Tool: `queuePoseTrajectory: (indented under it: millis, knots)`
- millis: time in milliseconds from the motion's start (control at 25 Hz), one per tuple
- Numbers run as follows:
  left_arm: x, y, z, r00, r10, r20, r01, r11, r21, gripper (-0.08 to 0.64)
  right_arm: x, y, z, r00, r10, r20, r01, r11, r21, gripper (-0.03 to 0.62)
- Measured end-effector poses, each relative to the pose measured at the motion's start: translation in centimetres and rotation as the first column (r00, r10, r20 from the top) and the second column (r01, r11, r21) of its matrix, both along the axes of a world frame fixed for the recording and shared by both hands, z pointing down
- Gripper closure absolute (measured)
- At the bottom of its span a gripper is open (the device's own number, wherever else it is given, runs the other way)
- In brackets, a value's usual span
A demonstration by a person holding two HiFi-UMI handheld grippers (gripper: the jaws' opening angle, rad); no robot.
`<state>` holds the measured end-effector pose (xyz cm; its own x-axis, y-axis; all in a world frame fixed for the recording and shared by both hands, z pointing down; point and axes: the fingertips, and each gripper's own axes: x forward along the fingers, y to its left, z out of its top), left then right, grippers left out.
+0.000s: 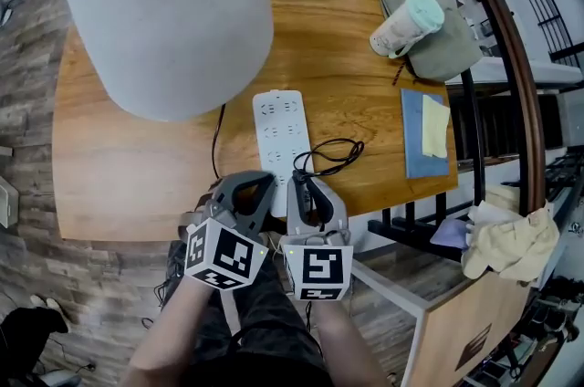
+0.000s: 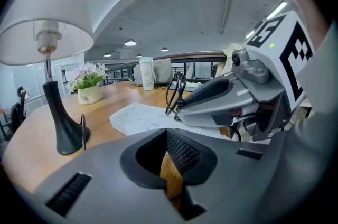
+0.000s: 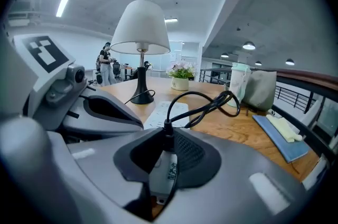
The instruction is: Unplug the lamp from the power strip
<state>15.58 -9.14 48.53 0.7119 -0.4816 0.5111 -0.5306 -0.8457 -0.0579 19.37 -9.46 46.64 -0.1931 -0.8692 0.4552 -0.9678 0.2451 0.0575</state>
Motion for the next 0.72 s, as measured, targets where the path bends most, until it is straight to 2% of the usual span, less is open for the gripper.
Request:
queuePoseTrajectory:
  millis: [120, 280, 360, 440, 640, 720]
  knots:
    - [0.1, 0.0, 0.0, 1.0, 0.007, -0.003, -0.007, 1.0, -0.003, 0.563, 0.6, 0.1, 0.2, 0.995, 0.012, 0.102, -0.009, 1.0, -0.026, 0.522]
    - [0.0, -0.1, -0.1, 1.0, -0.001, -0.014, 0.001, 1.0, -0.015, 0.563, 1.5, -0.1, 0.1, 0.958, 0.054, 0.28, -0.035, 0.997, -0.07, 0.523]
    - [0.1, -0.2, -0.1, 1.0, -0.001, -0.007, 0.001, 1.0, -0.015, 0.565, 1.6, -0.1, 0.1, 0.948, 0.064, 0.311, -0.041, 0.996, -0.081, 0.523]
    - [0.1, -0.2, 0.1, 1.0, 0.002, 0.003, -0.002, 1.0, -0.017, 0.565, 1.5, -0.1, 0.1, 0.956, 0.063, 0.287, -0.042, 0.996, -0.079, 0.523]
    - [0.1, -0.1, 0.1, 1.0, -0.001, 0.009, 0.001, 1.0, -0.018, 0.565, 0.5, 0.1, 0.1, 0.999, 0.02, 0.049, -0.019, 0.999, -0.032, 0.523]
    - [0.1, -0.2, 0.1, 1.0, -0.004, 0.009, 0.004, 1.0, -0.018, 0.565, 0.2, 0.1, 0.1, 1.0, 0.008, 0.008, -0.007, 1.0, -0.031, 0.523]
